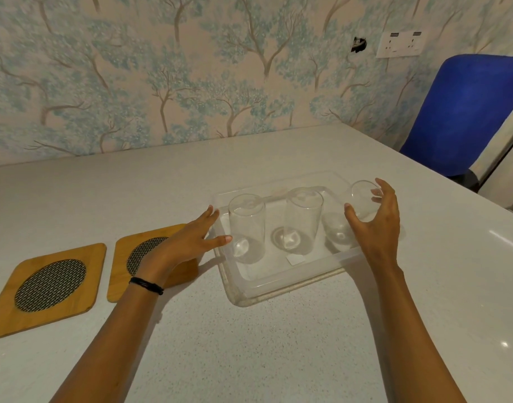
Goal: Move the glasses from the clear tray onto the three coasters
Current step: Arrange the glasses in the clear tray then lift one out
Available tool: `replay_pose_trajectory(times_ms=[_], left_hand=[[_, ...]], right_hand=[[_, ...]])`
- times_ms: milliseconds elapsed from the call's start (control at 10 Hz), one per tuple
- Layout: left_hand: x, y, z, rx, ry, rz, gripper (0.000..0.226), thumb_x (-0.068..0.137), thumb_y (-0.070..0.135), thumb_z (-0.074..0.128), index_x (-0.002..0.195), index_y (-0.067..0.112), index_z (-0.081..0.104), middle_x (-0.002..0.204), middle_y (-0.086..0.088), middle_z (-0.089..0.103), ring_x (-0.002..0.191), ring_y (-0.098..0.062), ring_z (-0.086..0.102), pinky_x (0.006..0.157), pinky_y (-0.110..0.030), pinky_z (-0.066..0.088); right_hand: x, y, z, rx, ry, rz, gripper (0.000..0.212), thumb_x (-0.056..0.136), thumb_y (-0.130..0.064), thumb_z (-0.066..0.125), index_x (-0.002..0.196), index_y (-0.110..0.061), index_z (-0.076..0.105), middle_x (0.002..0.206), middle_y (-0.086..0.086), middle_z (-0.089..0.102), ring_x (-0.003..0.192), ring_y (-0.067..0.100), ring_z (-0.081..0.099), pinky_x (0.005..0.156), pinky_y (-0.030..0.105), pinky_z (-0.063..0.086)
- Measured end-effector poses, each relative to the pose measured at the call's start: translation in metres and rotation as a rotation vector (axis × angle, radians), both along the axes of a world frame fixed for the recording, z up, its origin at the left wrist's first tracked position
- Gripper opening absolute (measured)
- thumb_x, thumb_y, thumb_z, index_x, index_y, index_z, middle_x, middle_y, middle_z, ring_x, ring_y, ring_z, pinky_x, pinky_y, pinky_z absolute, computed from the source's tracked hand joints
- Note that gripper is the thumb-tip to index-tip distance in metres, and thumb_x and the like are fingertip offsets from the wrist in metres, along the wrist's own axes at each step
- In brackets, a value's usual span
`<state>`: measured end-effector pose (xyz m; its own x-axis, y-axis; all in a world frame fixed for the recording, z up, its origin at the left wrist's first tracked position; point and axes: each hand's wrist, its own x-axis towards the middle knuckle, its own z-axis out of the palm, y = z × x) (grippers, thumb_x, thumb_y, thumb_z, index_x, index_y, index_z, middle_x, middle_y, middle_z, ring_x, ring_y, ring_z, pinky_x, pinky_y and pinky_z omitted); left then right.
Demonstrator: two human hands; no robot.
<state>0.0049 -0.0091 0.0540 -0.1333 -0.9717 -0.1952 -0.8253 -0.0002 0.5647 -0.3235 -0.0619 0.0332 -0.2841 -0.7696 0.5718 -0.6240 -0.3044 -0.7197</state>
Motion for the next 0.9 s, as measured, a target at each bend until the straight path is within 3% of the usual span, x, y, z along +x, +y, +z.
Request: replay_pose_trajectory(times_ms=[200,500,900], left_hand=[[0.0,0.0,0.0,-0.003,0.006,-0.001,0.081,0.089,0.045,0.048,0.147,0.022,-0.003,0.158,0.002,-0.01,0.146,-0.019,0.002,0.117,-0.037,0.012],[0.0,-0.001,-0.001,-0.006,0.008,0.001,0.08,0.09,0.046,0.048,0.148,0.021,-0.002,0.159,0.002,-0.01,0.146,-0.018,0.002,0.117,-0.036,0.011],[0.001,0.001,-0.001,-0.008,0.026,0.011,0.08,0.089,0.048,0.048,0.148,0.022,-0.001,0.159,0.003,-0.01,0.146,-0.02,0.005,0.117,-0.039,0.014]], right_hand=[[0.001,0.0,0.0,-0.007,0.015,-0.005,0.074,0.075,-0.037,0.071,0.137,-0.023,0.034,0.129,0.009,0.055,0.114,0.022,0.052,0.104,0.05,0.04],[-0.001,-0.002,-0.003,0.001,0.02,0.026,0.072,0.076,-0.043,0.069,0.136,-0.026,0.032,0.124,0.007,0.057,0.112,0.021,0.052,0.104,0.049,0.039],[0.008,0.003,0.006,-0.021,0.072,-0.065,0.062,0.081,-0.045,0.055,0.132,-0.012,0.044,0.133,0.013,0.052,0.12,0.028,0.049,0.103,0.047,0.039]])
